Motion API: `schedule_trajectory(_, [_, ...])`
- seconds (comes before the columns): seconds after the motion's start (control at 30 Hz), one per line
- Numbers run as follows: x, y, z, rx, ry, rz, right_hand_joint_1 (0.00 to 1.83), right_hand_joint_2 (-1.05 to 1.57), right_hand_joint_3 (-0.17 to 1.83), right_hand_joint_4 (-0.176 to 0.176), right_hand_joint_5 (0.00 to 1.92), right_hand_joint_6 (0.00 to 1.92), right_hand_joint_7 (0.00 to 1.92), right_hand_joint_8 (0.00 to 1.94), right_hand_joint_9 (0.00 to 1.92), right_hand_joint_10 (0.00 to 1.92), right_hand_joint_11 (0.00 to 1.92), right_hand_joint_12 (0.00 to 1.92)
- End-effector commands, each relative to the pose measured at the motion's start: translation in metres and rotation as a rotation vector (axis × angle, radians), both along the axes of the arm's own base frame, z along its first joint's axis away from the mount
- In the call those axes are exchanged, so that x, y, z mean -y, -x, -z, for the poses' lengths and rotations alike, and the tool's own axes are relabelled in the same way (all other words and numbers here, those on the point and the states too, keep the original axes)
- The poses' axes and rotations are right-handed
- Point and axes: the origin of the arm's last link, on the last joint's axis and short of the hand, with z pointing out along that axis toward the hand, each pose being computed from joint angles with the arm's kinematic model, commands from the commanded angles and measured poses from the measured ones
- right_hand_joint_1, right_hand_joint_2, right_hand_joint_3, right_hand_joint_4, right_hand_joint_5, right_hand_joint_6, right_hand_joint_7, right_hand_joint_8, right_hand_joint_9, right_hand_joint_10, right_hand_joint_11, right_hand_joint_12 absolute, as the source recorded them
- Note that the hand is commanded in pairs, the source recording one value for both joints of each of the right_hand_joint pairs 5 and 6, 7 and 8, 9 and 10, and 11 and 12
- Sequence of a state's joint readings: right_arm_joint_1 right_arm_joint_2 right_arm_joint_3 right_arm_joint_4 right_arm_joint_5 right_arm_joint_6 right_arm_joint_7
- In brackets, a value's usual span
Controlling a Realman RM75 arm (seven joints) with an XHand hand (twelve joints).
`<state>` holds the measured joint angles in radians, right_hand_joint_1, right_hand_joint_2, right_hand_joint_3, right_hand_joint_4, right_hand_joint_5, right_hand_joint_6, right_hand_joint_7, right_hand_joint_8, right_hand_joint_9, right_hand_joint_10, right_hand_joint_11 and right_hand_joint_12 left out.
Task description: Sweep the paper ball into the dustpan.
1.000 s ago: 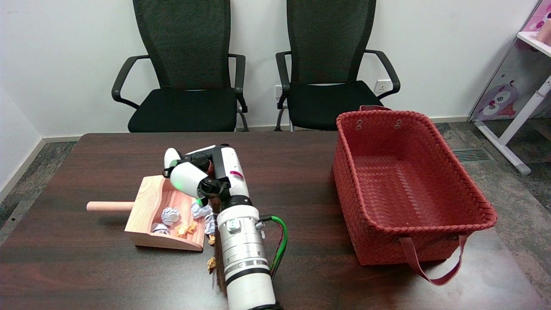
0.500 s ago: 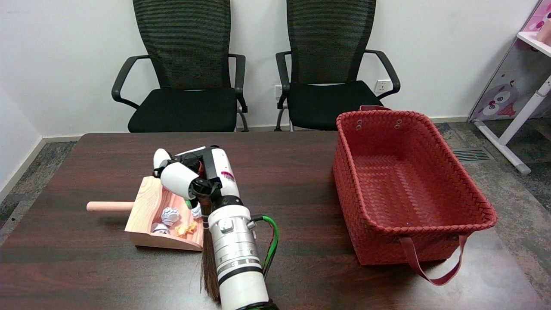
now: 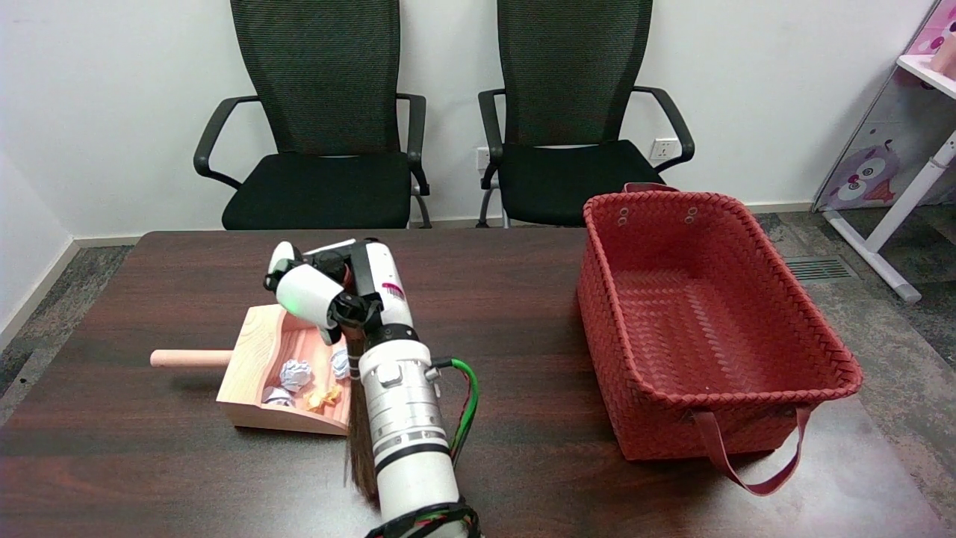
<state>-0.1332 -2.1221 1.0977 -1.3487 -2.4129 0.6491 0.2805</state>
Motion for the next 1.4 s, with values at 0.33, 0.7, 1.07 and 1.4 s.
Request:
schedule_trajectory(0.33, [0.047, -0.016, -0.002, 0.556, -0.14, -0.148, 0.92, 1.03, 1.76, -0.001, 1.92, 1.92, 1.92, 1.92, 1.92, 1.92, 1.77, 1.77])
schedule_trajectory(0.7, [0.054, -0.03, -0.003, 0.64, -0.229, -0.18, 0.92, 1.12, 1.7, -0.001, 1.92, 1.92, 1.92, 1.92, 1.92, 1.92, 1.69, 1.69])
schedule_trajectory(1.07, [0.054, -0.034, -0.015, 0.542, -0.254, -0.166, 0.92, 1.23, 1.48, -0.001, 1.92, 1.92, 1.92, 1.92, 1.92, 1.92, 1.91, 1.91])
schedule_trajectory(1.4, [0.06, -0.019, -0.052, 0.042, -0.15, -0.17, 0.92, 1.54, 0.98, -0.001, 1.92, 1.92, 1.92, 1.92, 1.92, 1.92, 1.92, 1.92])
